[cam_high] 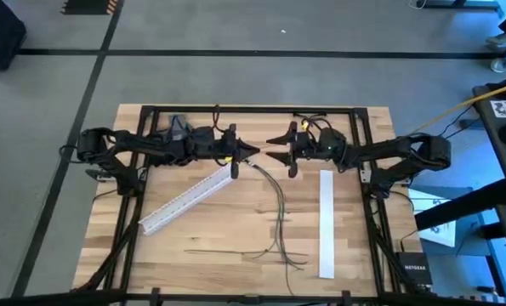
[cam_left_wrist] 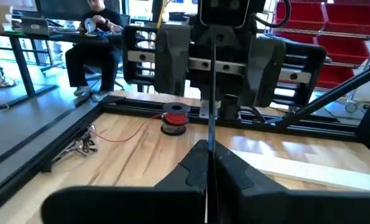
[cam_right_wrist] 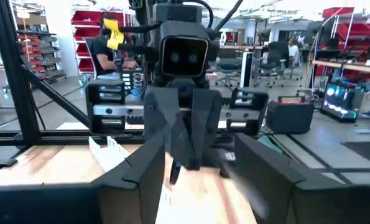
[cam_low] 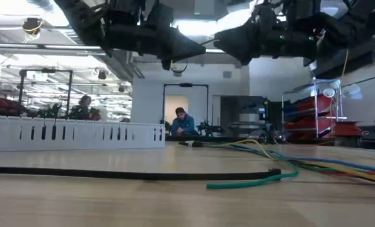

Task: Ziptie cables
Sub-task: Wrap the top black zip tie on the colored cables

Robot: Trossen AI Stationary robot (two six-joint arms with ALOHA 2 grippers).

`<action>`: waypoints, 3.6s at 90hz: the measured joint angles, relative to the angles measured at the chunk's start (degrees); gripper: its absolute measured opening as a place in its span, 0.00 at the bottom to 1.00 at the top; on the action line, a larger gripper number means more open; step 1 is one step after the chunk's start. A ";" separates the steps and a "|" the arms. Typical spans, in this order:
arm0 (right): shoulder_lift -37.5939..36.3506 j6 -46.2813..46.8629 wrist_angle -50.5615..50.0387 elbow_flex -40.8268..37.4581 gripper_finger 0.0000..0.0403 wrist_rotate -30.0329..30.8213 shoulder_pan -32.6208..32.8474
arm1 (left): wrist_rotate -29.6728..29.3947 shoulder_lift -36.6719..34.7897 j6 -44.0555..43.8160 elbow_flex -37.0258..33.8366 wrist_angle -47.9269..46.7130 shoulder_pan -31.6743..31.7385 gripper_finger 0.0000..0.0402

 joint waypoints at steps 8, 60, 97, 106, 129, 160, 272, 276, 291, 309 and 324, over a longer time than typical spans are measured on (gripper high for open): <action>0.00 -0.25 0.01 0.25 0.36 0.00 0.00 | 0.00 0.00 0.00 0.00 0.03 -0.01 0.00; 0.02 -1.71 -2.97 2.12 0.01 1.18 -0.04 | 0.05 0.00 0.10 0.00 -2.02 -0.03 0.00; -1.42 -6.38 -30.86 12.63 0.00 2.66 -0.04 | 0.02 0.00 2.83 0.38 -10.92 0.08 0.20; -1.44 -8.82 -38.34 15.46 0.00 5.04 -0.04 | -0.84 -0.20 5.46 1.52 -16.83 0.10 0.30; -3.73 -12.10 -51.49 19.06 0.00 10.28 -0.04 | -5.11 -5.64 12.31 4.69 -32.34 0.13 0.43; -5.38 -12.22 -56.21 18.65 0.00 12.24 -0.04 | -10.04 -10.98 14.64 4.35 -38.41 0.15 0.41; -1.51 -10.95 -45.07 15.41 0.00 9.98 0.98 | -9.92 -10.60 15.06 0.87 -35.51 -0.66 0.39; -1.51 -10.96 -45.09 15.41 0.00 9.73 0.98 | -9.92 -10.60 15.06 0.87 -35.40 -0.66 0.39; -1.51 -11.54 -45.25 15.41 0.00 9.64 0.98 | -9.92 -10.60 15.42 0.87 -35.26 -0.66 0.39; -1.51 -13.82 -42.78 15.41 0.00 9.44 1.09 | -8.10 -10.27 16.22 0.87 -29.98 0.10 0.39; -1.27 -14.80 -41.37 15.41 0.00 6.29 1.13 | -3.92 -10.17 13.10 0.87 -25.83 0.69 0.39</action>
